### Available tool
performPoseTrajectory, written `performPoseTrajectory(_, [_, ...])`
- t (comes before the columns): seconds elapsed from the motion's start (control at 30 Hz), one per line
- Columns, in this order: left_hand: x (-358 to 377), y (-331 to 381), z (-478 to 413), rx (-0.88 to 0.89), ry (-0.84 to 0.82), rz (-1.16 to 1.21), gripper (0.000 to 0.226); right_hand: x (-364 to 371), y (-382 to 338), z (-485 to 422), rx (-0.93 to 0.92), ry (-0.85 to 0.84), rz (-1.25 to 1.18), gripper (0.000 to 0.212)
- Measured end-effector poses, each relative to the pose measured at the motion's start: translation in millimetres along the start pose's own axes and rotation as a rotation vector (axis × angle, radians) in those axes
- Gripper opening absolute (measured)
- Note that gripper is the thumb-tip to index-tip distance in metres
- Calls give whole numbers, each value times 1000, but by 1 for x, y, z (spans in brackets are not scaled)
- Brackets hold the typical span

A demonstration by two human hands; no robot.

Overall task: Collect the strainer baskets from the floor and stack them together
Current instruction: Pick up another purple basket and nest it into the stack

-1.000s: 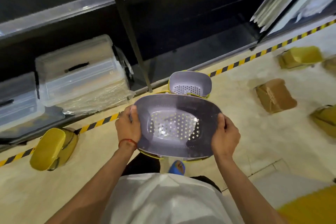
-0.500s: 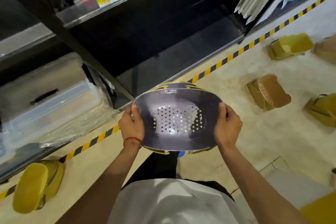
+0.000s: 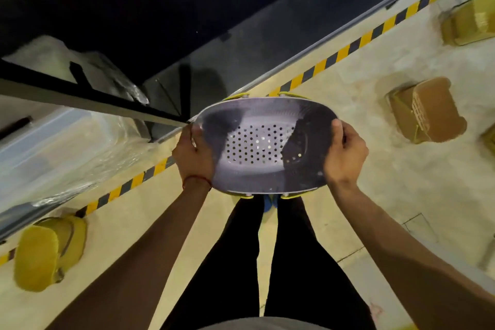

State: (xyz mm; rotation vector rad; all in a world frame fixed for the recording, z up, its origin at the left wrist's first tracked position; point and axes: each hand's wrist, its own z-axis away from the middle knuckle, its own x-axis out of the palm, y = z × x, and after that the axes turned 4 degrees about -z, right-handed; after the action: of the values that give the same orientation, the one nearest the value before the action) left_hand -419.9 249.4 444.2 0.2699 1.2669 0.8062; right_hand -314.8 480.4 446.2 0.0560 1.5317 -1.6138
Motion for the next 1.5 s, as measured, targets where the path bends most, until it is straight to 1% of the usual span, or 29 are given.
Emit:
performPoseTrajectory(0.2, [53, -13, -28, -31, 19, -45, 36, 39, 35, -45, 40, -56, 7, 43])
performPoseTrajectory(0.37, [94, -30, -46, -19, 26, -59, 35, 67, 71, -67, 67, -23, 1, 39])
performPoseTrajectory(0.53, [122, -46, -56, -31, 32, -69, 37, 86, 98, -73, 104, -43, -20, 39])
performPoseTrajectory(0.67, [146, -62, -66, -171, 2, -26, 40, 108, 117, -84, 169, -84, 87, 40])
performPoseTrajectory(0.77, [162, -75, -70, -226, 1, -9, 43, 119, 126, -87, 154, -111, 162, 41])
performPoseTrajectory(0.93, [175, -81, -76, -251, 37, -9, 45, 130, 135, -87, 134, -71, 232, 44])
performPoseTrajectory(1.1, [179, -95, -79, -205, 28, -26, 46, 135, 139, -85, 104, -66, 249, 46])
performPoseTrajectory(1.17, [178, -95, -82, -196, -5, -34, 46, 134, 137, -86, 102, -97, 245, 46])
performPoseTrajectory(1.27, [168, -90, -82, -207, -123, -47, 46, 125, 134, -89, 94, -197, 219, 43])
performPoseTrajectory(1.37, [154, -85, -81, -197, -232, -118, 46, 107, 126, -85, 49, -248, 262, 32])
performPoseTrajectory(1.43, [144, -83, -77, -156, -257, -164, 49, 92, 118, -76, 16, -261, 303, 28])
performPoseTrajectory(1.5, [130, -79, -68, -96, -268, -222, 56, 78, 110, -62, -8, -275, 355, 32])
